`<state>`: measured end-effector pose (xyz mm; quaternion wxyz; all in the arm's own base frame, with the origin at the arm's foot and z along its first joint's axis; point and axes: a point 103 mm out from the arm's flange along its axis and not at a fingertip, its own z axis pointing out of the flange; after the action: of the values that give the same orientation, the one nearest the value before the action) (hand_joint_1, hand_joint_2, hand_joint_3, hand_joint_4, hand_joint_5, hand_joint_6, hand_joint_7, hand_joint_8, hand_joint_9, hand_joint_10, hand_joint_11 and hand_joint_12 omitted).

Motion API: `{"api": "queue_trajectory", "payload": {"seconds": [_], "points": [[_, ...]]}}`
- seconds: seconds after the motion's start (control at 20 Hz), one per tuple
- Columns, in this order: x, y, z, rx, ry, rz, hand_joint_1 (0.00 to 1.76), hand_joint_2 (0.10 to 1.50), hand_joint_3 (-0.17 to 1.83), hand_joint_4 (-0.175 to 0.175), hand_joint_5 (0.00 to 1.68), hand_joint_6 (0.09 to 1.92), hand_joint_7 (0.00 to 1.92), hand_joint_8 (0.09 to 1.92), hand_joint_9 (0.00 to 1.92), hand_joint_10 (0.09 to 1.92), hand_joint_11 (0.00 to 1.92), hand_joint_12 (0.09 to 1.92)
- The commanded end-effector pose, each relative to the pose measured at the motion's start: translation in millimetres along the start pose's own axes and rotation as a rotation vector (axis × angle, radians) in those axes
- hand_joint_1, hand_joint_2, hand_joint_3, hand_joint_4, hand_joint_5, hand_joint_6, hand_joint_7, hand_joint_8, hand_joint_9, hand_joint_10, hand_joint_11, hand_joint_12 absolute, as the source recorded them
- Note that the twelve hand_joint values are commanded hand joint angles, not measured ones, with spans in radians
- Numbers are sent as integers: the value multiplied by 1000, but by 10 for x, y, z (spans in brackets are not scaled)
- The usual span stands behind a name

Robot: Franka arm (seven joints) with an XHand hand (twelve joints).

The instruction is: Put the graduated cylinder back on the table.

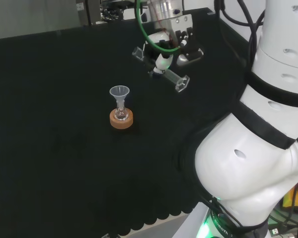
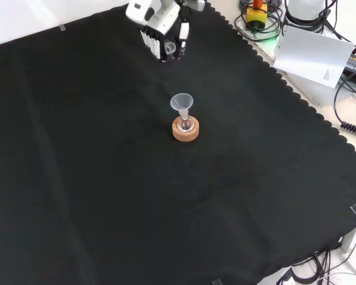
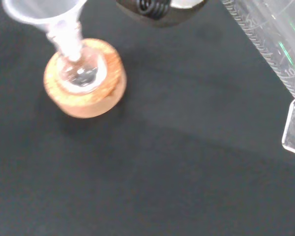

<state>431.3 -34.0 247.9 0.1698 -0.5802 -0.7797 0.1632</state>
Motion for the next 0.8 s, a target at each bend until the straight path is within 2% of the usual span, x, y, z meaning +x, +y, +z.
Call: {"api": "queue_trajectory", "payload": {"seconds": [0.05,0.5,0.8], "points": [[-88,137,162,-275,236,-69,1246,1060,15,33,1064,939,1134,739,1412,117,1203,710],[-252,485,311,-428,421,-72,1246,1060,15,32,1064,942,1133,738,1412,116,1202,711],[-284,712,422,-461,509,-76,1246,1061,15,31,1064,944,1131,738,1409,113,1200,710]]}}
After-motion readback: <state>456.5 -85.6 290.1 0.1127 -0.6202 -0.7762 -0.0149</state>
